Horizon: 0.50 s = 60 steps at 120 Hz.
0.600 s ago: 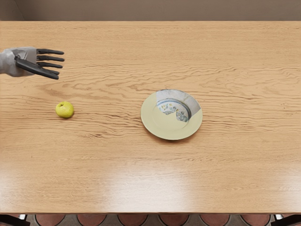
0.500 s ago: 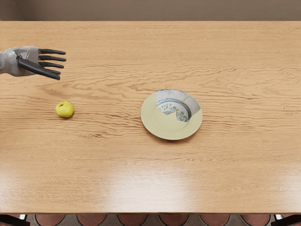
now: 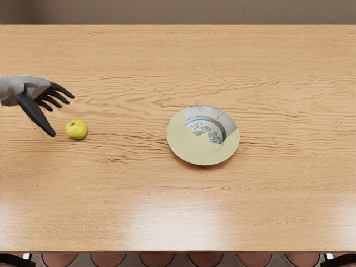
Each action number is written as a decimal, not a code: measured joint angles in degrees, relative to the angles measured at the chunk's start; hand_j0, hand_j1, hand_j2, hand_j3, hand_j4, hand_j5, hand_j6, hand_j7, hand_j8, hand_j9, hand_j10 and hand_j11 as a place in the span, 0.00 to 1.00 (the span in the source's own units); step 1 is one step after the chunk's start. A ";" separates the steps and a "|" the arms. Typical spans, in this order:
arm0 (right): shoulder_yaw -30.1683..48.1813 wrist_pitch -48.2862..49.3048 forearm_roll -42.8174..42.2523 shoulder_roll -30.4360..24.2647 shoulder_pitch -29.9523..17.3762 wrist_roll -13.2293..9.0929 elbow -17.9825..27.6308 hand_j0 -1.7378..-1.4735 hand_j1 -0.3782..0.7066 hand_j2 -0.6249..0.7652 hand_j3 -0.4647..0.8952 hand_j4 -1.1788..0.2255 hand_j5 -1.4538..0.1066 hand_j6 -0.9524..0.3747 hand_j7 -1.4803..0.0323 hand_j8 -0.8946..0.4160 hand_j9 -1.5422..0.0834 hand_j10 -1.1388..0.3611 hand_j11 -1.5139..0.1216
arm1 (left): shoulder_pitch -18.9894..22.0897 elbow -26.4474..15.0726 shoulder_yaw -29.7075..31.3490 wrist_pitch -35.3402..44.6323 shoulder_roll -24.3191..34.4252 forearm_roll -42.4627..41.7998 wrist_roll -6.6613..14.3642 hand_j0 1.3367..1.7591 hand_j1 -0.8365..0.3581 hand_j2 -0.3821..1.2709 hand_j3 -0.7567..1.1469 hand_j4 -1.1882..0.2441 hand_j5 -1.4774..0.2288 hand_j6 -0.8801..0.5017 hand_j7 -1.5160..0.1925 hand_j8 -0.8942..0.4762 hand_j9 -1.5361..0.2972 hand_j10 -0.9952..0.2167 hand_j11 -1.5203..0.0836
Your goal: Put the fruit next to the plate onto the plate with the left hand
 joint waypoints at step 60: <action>0.00 0.00 0.00 0.00 0.00 0.00 0.00 0.30 0.07 0.44 0.34 0.81 0.90 0.69 0.95 0.65 0.92 0.73 0.90 | -2.64 -4.36 10.67 17.78 -8.02 10.63 3.73 0.76 0.72 0.27 0.40 0.64 0.66 0.44 0.68 0.45 0.65 0.59 0.73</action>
